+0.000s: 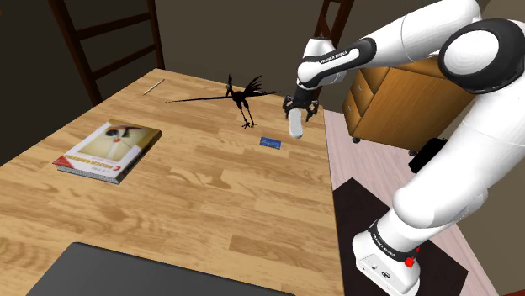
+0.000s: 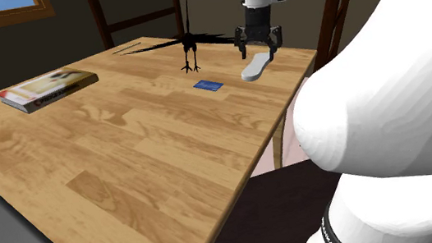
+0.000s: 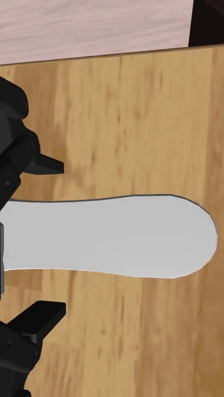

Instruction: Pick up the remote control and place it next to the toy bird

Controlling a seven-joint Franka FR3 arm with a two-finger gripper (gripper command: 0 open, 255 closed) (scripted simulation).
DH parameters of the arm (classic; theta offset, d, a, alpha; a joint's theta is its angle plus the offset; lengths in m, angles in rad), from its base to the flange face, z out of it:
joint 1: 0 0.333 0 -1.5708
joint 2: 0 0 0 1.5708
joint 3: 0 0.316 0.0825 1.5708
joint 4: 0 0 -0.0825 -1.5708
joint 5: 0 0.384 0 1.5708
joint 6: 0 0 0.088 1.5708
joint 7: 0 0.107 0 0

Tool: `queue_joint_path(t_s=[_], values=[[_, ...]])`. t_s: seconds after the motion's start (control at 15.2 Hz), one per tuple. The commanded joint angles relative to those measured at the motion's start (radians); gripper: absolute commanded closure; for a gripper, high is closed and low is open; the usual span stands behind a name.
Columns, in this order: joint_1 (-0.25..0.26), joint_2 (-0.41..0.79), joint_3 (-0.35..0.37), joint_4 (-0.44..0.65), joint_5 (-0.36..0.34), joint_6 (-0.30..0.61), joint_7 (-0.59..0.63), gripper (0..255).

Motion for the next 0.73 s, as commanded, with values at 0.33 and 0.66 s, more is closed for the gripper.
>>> queue_joint_path(t_s=[0.33, 0.66], values=[[0.0, -0.052, 0.002, 0.056, 0.012, -0.108, -0.008, 0], [0.0, -0.052, 0.002, 0.056, 0.012, -0.108, -0.008, 0]])
